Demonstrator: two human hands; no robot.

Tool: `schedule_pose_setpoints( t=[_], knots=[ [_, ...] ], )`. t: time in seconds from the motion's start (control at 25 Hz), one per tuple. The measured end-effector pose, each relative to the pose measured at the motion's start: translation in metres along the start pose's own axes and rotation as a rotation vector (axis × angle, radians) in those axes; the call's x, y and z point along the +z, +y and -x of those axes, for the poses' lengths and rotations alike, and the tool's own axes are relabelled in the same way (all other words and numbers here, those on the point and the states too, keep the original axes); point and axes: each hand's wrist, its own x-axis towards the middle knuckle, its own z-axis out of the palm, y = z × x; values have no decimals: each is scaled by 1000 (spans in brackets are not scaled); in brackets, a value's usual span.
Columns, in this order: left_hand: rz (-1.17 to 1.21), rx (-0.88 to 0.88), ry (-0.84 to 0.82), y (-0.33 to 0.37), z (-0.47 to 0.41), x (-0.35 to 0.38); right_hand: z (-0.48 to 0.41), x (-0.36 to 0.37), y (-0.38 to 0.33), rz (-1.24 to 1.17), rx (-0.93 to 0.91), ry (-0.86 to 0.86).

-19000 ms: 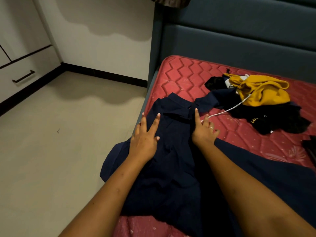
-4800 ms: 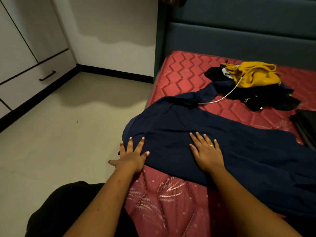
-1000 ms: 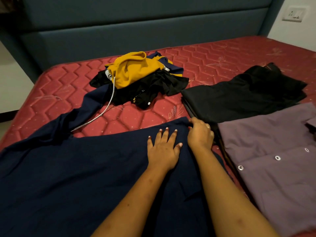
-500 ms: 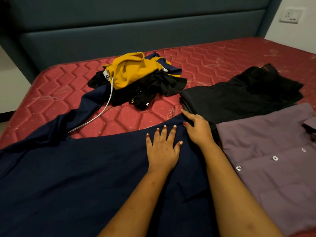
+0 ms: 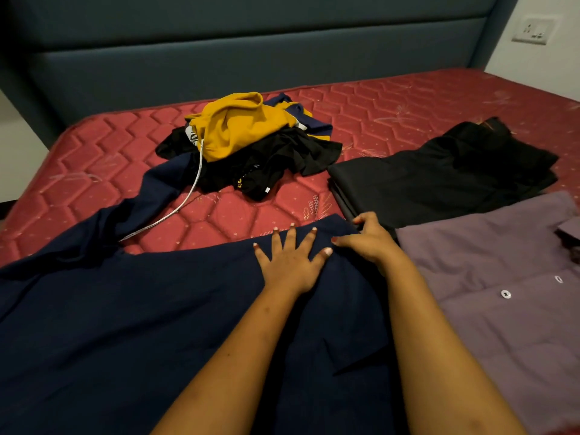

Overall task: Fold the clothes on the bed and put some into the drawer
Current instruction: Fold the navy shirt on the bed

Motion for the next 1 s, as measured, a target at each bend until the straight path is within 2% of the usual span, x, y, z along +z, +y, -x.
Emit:
schedule_pose_setpoints(
  t=[0.12, 0.2, 0.28, 0.36, 0.44, 0.48, 0.52, 0.56, 0.64, 0.68, 0.72, 0.8, 0.88, 1.0],
  knots=[
    [-6, -43, 196, -12, -13, -12, 4, 1, 0, -130, 16, -108],
    [-104, -19, 315, -13, -19, -20, 0, 0, 3, -334, -48, -51],
    [-189, 37, 394, -9, -24, -25, 0, 1, 5, -420, -140, 17],
    [-191, 59, 417, -7, -28, -29, -1, 8, 14, -241, -299, 203],
    [-39, 33, 415, -8, -28, -25, 0, 14, 22, -58, -383, 450],
    [55, 10, 425, -6, -25, -21, -2, 13, 22, -47, -381, 471],
    [126, -7, 441, -5, -22, -18, -5, 10, 20, -81, -332, 374],
    [171, -11, 461, -3, -19, -15, -6, 6, 16, -90, -249, 202],
    [219, -2, 491, -1, -14, -6, -2, -4, 8, 53, -109, -194],
    [231, -5, 487, 0, -12, -5, 1, -7, 4, 153, -63, -318],
    [242, -20, 484, 1, -12, -5, 2, -9, 1, 261, -36, -358],
    [291, -59, 476, -2, -11, -6, 4, -17, -3, 439, -6, -292],
    [365, -72, 440, -1, -7, -4, 4, -21, -3, 477, 21, -155],
    [481, -27, 339, 8, 5, 4, 11, -4, 2, 487, 2, 257]
  ],
)
